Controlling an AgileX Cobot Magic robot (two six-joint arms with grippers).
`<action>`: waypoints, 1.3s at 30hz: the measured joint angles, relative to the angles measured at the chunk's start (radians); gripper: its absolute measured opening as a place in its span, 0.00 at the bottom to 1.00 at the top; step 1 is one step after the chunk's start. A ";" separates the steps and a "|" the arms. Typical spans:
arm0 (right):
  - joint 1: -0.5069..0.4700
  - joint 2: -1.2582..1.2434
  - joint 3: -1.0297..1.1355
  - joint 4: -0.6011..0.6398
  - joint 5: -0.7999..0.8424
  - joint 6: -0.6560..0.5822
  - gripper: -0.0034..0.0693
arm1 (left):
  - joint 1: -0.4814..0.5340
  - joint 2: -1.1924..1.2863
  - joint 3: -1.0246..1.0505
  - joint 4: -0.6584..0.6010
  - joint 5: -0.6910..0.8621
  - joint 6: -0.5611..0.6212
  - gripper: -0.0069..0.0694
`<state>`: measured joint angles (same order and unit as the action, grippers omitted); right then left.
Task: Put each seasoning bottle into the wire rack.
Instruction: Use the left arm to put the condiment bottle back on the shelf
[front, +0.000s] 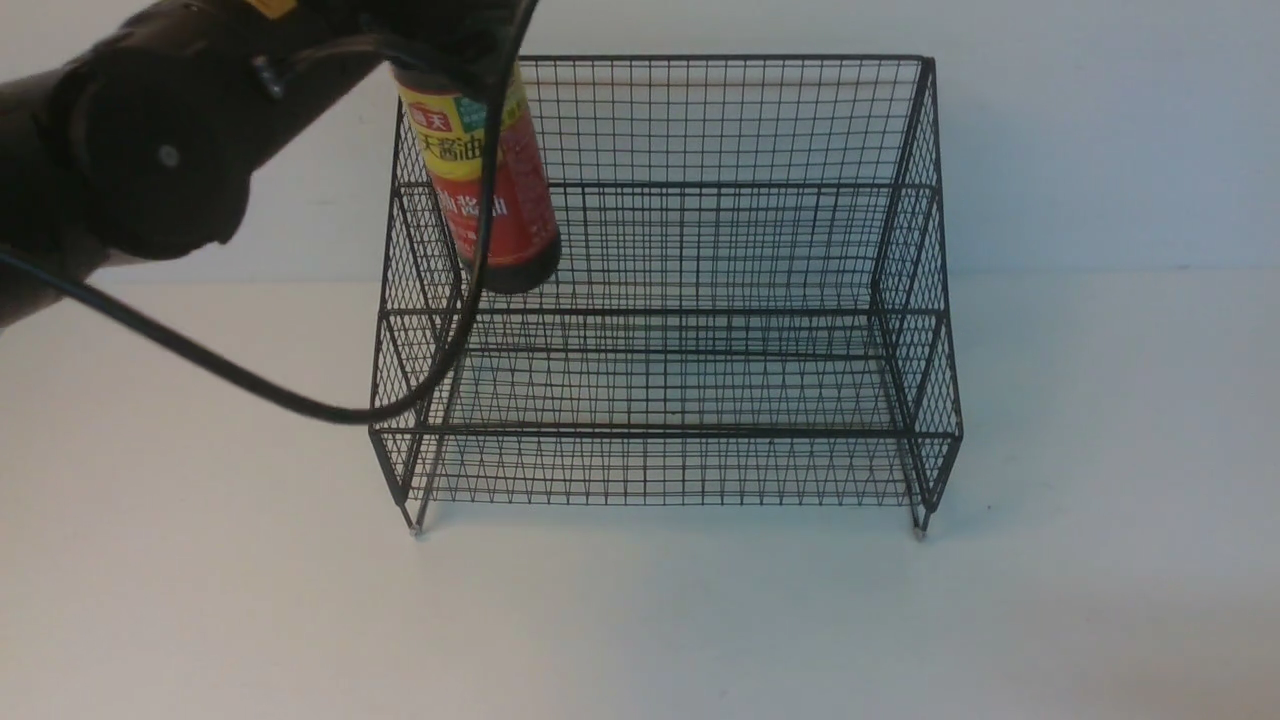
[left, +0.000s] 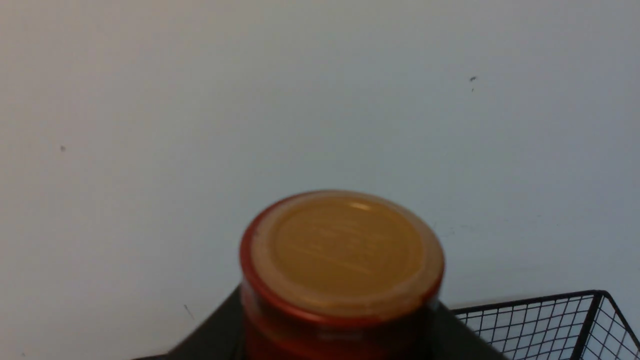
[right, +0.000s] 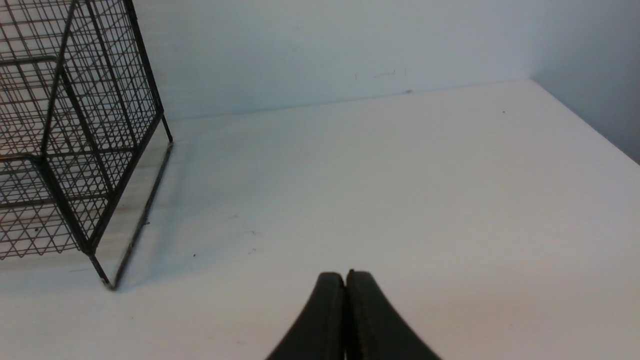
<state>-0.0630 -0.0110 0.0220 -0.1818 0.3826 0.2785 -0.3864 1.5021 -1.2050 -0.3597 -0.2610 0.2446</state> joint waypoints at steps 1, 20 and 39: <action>0.000 0.000 0.000 0.000 0.000 0.000 0.03 | 0.000 0.014 -0.003 -0.003 -0.002 0.000 0.43; 0.000 0.000 0.000 0.000 0.000 0.001 0.03 | 0.000 0.113 -0.013 -0.125 0.166 0.169 0.43; 0.000 0.000 0.000 0.000 0.000 0.019 0.03 | 0.000 0.198 -0.024 -0.134 0.205 0.184 0.43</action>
<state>-0.0630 -0.0110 0.0220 -0.1818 0.3826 0.2976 -0.3864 1.7001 -1.2293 -0.4936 -0.0564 0.4284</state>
